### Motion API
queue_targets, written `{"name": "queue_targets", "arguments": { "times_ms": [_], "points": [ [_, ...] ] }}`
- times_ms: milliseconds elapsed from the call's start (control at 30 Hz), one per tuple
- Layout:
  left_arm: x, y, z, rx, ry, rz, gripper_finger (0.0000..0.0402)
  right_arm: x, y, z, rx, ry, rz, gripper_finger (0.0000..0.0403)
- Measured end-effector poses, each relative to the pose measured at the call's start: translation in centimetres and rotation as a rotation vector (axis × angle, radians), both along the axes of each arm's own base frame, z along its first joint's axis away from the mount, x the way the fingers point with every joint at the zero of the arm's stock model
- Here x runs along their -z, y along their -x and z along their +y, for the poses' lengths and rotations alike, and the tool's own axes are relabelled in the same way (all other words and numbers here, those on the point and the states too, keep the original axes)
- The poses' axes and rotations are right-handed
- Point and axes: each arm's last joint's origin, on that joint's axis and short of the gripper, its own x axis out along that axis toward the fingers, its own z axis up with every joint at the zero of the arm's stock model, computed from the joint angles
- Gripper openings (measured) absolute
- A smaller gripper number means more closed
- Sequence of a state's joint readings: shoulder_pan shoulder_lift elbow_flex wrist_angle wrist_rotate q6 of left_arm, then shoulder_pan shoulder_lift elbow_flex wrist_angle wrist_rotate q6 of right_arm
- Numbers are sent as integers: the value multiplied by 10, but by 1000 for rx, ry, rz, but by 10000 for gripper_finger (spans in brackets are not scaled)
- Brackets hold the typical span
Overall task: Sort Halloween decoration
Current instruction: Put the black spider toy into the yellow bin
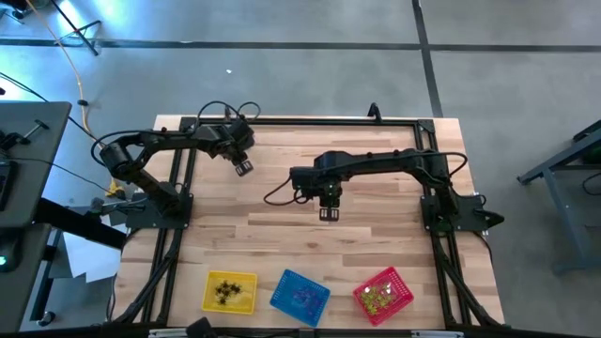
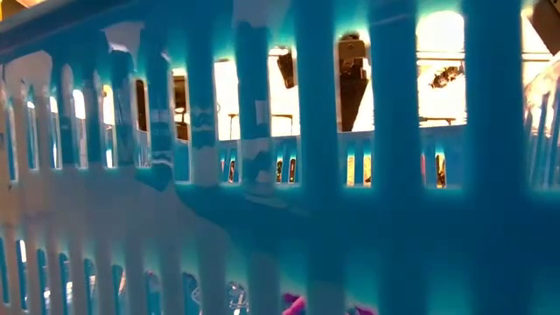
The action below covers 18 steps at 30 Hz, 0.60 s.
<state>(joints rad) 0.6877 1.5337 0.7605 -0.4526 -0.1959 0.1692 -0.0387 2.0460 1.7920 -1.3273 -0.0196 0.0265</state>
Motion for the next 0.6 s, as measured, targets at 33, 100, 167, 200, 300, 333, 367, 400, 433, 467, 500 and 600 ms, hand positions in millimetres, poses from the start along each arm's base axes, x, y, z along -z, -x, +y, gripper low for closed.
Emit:
{"name": "queue_targets", "arguments": {
  "times_ms": [33,100,167,200,300,333,367,400,433,467,500,600],
  "points": [
    [0,0,1,-4,-4,4,98,0,0,0,-1,0,0,91],
    [0,1,2,-9,-5,2,102,0,0,2,-4,0,0,91],
    [0,2,2,-17,-6,-1,104,0,0,3,-9,0,-1,91],
    [0,2,3,-26,-6,-6,104,0,0,5,-11,0,-1,91],
    [0,2,4,-51,-3,-19,104,0,-1,8,-19,1,-7,91],
    [0,2,4,-57,4,-26,104,0,-1,8,-21,1,-6,91],
    [0,3,4,-65,12,-35,104,0,-1,9,-22,1,-7,91],
    [0,3,4,-70,20,-43,104,0,-1,10,-25,1,-7,91],
    [0,3,5,-70,24,-47,104,0,-1,11,-27,0,-7,91],
    [0,3,5,-71,26,-48,104,0,-1,11,-28,1,-8,91],
    [0,4,5,-73,26,-48,104,0,-1,12,-30,1,-8,91],
    [0,5,7,-84,26,-49,104,0,-1,13,-35,1,-8,91]
  ]
}}
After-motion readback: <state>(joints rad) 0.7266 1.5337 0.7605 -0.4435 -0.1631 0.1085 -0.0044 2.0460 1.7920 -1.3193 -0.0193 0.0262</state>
